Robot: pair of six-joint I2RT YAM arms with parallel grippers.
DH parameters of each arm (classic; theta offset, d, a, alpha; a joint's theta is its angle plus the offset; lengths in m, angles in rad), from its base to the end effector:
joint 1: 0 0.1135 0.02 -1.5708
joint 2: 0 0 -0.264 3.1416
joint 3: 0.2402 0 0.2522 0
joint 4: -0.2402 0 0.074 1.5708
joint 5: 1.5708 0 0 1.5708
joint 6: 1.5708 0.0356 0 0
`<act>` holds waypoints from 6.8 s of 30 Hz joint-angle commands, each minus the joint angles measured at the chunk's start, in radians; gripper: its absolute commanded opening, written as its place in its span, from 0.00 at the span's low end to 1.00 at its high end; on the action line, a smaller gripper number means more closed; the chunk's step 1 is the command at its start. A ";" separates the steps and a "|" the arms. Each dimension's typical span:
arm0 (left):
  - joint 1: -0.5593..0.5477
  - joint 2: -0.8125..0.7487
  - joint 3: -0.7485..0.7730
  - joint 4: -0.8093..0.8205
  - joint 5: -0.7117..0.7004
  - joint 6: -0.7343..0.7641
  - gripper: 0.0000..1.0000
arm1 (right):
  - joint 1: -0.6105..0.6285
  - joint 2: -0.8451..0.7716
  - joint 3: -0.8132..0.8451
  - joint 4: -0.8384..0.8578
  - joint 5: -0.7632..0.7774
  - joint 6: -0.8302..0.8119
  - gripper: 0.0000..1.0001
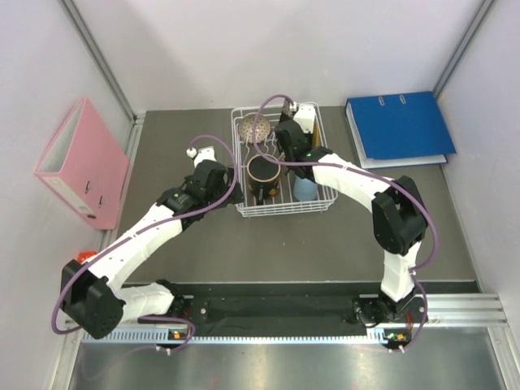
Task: Unload the mixed dishes from the dish rack
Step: Pick up the plate from the dish rack, then place the plate at the center of the board.
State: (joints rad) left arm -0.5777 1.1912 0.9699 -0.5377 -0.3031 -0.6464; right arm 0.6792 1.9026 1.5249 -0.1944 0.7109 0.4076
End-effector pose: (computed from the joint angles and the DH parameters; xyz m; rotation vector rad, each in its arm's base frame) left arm 0.2175 -0.1291 0.2892 -0.2297 2.2919 -0.2802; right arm 0.3575 0.2588 0.2739 0.1275 1.9901 -0.0698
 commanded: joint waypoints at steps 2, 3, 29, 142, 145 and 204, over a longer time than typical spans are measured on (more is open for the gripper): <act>-0.001 -0.027 -0.011 0.039 -0.010 -0.013 0.99 | 0.011 -0.045 -0.037 0.049 0.033 -0.023 0.00; -0.001 -0.028 -0.011 0.039 -0.013 -0.013 0.99 | 0.019 -0.048 -0.040 0.059 0.053 -0.027 0.00; -0.001 -0.018 -0.002 0.036 -0.024 -0.025 0.99 | 0.121 -0.227 0.052 -0.023 0.263 -0.142 0.00; 0.085 -0.312 -0.244 0.745 0.275 -0.118 0.31 | -0.079 -0.567 -0.606 0.989 -1.140 0.812 0.00; 0.085 -0.300 -0.234 0.739 0.283 -0.114 0.00 | -0.078 -0.580 -0.618 0.986 -1.140 0.797 0.00; 0.734 0.625 0.133 0.943 0.552 -0.388 0.00 | -0.078 -1.223 -0.829 0.107 -0.519 0.157 1.00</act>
State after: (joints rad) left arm 0.1524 1.7927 0.9894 0.2981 0.2615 -1.0573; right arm 0.6037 0.6834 0.6991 -0.1123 0.1978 0.5823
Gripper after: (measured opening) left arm 0.188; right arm 0.995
